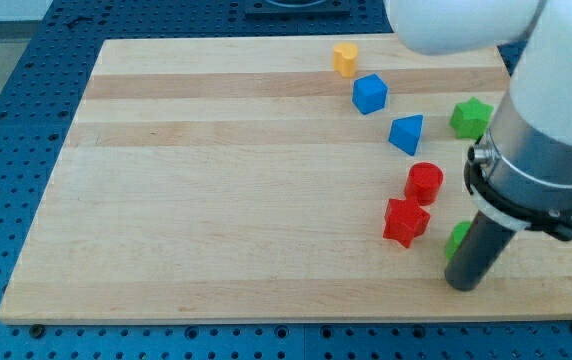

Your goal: Move the green circle to the right side of the red circle

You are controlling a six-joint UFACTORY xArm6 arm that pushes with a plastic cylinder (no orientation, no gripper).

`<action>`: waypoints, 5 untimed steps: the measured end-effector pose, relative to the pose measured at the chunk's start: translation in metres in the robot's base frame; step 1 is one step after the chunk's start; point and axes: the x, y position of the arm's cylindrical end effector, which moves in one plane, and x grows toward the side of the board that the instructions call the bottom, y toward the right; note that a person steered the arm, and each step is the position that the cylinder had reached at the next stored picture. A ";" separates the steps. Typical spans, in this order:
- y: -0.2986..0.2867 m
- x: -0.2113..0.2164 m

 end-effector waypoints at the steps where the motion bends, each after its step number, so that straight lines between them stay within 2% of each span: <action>1: 0.006 -0.014; 2: 0.043 -0.014; 4: 0.039 -0.033; 5: 0.034 -0.005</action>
